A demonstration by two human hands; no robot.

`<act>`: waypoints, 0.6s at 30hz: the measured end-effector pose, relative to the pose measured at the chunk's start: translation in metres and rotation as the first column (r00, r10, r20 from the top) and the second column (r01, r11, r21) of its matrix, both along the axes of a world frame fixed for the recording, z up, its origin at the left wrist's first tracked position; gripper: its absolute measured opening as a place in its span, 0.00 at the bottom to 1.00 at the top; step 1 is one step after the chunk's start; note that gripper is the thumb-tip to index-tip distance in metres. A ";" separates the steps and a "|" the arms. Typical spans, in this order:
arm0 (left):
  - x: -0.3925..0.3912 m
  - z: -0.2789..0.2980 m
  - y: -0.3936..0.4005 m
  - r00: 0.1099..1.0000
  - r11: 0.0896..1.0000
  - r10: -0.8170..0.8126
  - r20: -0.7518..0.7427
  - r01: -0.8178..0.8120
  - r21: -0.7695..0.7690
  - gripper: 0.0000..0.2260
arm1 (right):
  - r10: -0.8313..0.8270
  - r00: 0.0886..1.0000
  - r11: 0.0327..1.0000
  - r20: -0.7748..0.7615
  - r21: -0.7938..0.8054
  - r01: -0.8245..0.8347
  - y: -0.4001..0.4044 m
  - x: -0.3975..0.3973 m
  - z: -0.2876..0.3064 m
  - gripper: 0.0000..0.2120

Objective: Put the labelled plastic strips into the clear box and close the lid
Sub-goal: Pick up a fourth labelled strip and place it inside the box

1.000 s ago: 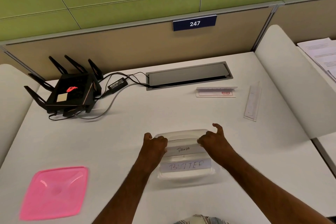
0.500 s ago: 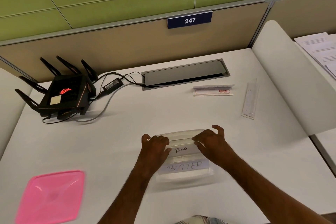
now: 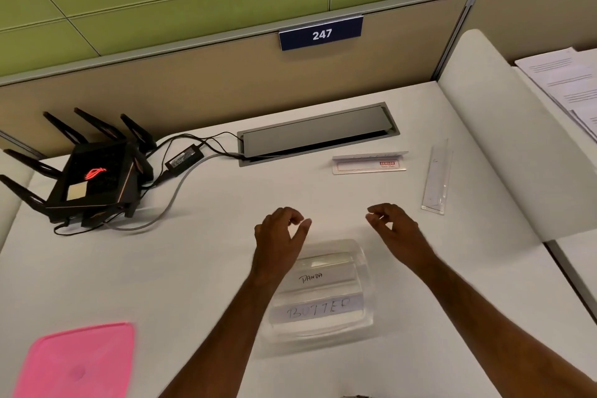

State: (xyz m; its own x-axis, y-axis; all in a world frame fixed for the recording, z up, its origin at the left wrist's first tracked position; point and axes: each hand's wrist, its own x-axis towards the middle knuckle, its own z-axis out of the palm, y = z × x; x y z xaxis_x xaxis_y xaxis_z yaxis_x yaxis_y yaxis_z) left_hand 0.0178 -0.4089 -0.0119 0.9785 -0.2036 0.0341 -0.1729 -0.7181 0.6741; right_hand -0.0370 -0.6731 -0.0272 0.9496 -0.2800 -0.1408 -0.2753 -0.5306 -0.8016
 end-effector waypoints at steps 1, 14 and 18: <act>0.005 -0.001 -0.004 0.999 1.000 0.010 -0.041 -0.011 -0.027 0.06 | -0.011 1.000 1.000 -0.011 0.019 0.012 -0.004 0.003 -0.001 0.12; 0.079 0.002 -0.076 0.896 0.982 -0.019 -0.444 -0.067 -0.178 0.29 | -0.232 0.972 0.971 -0.043 0.054 0.234 -0.051 0.059 -0.007 0.35; 0.101 -0.001 -0.096 0.874 0.980 -0.025 -0.486 -0.075 -0.185 0.31 | -0.294 0.953 0.953 -0.072 0.054 0.298 -0.064 0.086 -0.009 0.37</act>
State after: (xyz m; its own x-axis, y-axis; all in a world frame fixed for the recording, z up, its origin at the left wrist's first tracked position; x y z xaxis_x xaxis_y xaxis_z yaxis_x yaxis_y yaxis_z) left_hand 0.1193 -0.5051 -0.0131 0.8866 -0.2174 -0.4083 0.2265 -0.5656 0.7930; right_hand 0.0485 -0.7371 -0.0364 0.8140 -0.5361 -0.2238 -0.4630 -0.3660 -0.8073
